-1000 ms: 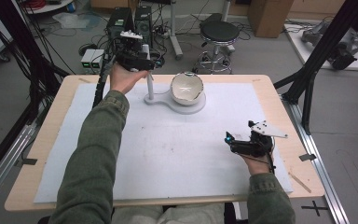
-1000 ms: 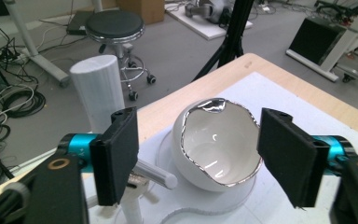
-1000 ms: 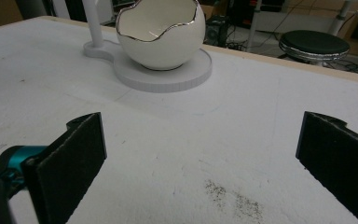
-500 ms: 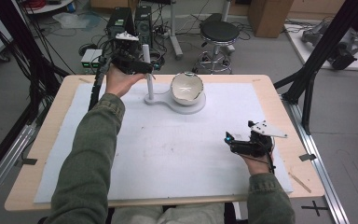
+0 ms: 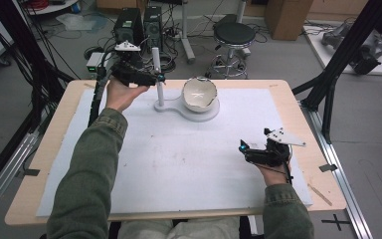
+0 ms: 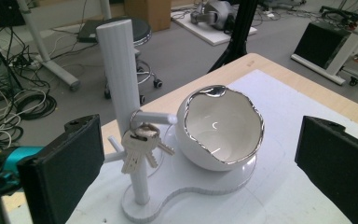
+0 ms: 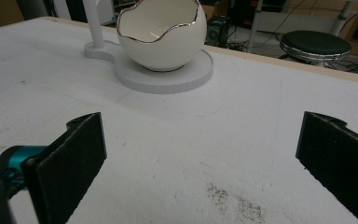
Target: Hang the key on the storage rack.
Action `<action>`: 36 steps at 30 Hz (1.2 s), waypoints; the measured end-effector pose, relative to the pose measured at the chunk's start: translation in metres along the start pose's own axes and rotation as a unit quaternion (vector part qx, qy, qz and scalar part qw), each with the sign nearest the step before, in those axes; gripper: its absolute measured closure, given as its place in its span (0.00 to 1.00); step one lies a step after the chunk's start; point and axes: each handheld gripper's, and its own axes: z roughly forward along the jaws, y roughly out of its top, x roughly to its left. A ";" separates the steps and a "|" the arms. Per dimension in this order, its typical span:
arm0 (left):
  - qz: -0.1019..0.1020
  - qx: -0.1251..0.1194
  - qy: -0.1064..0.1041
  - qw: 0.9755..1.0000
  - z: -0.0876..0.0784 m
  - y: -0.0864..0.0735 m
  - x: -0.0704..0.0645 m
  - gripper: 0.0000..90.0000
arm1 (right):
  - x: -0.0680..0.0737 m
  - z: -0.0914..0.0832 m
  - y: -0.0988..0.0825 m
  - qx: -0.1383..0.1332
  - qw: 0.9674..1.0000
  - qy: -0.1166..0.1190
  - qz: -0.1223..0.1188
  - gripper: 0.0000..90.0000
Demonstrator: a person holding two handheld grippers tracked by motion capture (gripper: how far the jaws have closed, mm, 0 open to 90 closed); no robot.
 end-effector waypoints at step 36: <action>-0.002 -0.047 0.023 0.999 -0.066 -0.070 0.005 0.02 | 0.000 -0.002 0.000 -0.001 1.000 -0.005 0.000 0.01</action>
